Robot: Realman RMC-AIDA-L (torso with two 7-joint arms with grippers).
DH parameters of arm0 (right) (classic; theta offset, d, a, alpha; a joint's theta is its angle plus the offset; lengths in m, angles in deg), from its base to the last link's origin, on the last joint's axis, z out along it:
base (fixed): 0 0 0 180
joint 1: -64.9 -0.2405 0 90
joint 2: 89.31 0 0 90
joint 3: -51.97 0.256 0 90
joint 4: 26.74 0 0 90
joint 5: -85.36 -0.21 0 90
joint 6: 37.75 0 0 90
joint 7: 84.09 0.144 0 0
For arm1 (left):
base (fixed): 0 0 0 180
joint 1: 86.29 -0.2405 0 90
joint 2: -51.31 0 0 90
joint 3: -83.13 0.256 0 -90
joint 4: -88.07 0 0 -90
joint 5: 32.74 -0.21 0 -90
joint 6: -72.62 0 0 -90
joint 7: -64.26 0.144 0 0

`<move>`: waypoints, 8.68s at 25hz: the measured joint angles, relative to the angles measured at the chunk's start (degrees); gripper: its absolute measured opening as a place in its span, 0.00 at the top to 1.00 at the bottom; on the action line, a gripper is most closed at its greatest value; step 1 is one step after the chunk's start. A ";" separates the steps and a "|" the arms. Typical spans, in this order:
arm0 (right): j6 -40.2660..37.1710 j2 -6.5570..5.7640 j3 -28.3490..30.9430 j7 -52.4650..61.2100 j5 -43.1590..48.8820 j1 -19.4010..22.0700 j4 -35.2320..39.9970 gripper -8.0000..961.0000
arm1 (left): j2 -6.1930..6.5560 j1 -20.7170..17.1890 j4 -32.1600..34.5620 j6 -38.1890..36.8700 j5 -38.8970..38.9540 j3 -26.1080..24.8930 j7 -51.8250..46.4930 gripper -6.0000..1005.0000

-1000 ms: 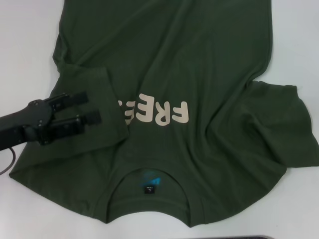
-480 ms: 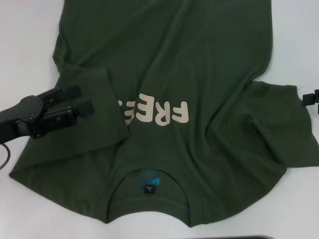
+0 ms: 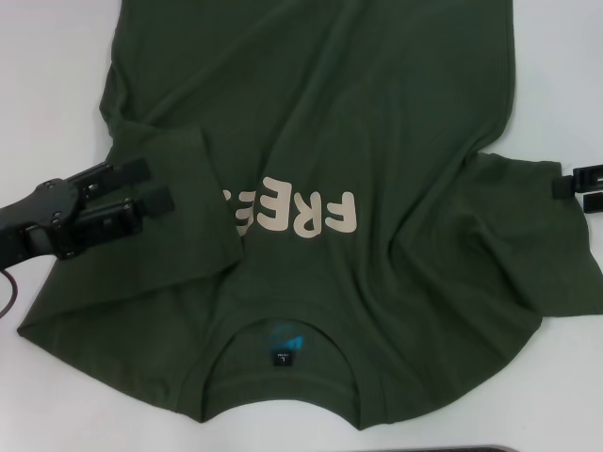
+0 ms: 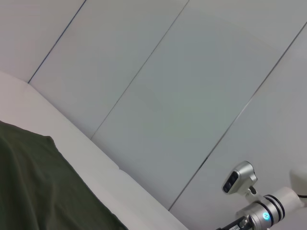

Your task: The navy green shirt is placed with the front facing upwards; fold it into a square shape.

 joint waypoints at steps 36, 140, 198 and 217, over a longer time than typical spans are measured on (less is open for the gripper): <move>0.03 1.10 -0.06 -1.29 1.55 -3.01 -3.94 0.14 | -0.18 0.31 0.04 0.06 -0.06 -0.42 -0.05 0.06; -10.78 4.42 0.78 3.41 -4.29 -6.75 0.04 0.97 | 0.00 -0.41 0.07 0.56 3.09 -7.79 -1.51 0.06; -8.77 -0.78 -7.77 10.41 2.22 -9.49 5.10 0.71 | 2.98 -3.67 -0.51 5.64 11.57 -7.79 -10.62 0.06; -3.13 2.11 -8.18 9.86 8.07 -9.18 -0.68 0.68 | 3.08 -3.86 -0.13 7.05 12.91 -7.79 -11.47 0.06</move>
